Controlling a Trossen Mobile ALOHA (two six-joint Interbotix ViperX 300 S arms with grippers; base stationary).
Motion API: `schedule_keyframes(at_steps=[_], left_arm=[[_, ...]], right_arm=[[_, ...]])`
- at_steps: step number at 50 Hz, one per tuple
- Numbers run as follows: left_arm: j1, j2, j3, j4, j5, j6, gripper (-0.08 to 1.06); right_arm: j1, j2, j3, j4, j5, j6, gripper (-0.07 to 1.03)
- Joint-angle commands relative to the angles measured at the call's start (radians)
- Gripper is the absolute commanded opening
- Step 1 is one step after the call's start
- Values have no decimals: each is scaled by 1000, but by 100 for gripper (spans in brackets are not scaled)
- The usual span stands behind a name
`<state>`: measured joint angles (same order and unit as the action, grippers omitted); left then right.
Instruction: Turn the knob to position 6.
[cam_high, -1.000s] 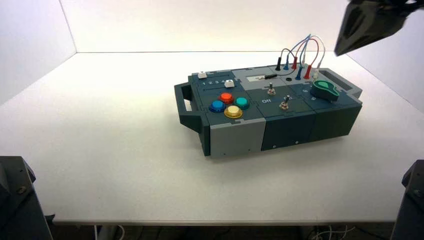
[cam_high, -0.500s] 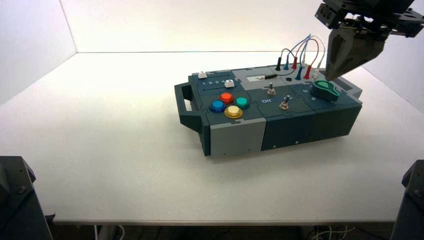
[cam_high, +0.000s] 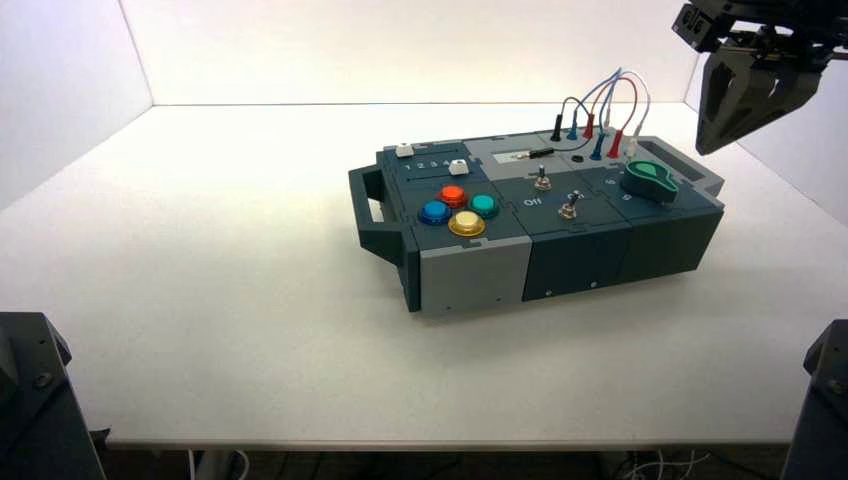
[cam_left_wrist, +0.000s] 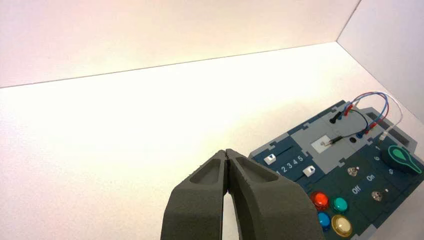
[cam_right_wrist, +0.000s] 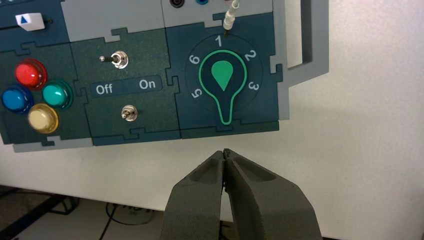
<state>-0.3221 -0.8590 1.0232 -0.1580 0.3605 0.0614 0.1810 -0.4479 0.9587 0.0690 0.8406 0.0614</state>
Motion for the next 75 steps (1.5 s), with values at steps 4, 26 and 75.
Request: schedule_keyframes(at_steps=[4, 26, 75], left_arm=[[-3, 0, -25, -2, -2, -2, -3], [-3, -18, -23, -2, 6, 0, -3], [-3, -35, -23, -2, 6, 0, -3]], right_arm=[[-8, 48, -40, -2, -11, 5, -2], [-23, 141, -75, -8, -28, 6, -2], [-63, 273, -91, -31, -87, 5, -2]])
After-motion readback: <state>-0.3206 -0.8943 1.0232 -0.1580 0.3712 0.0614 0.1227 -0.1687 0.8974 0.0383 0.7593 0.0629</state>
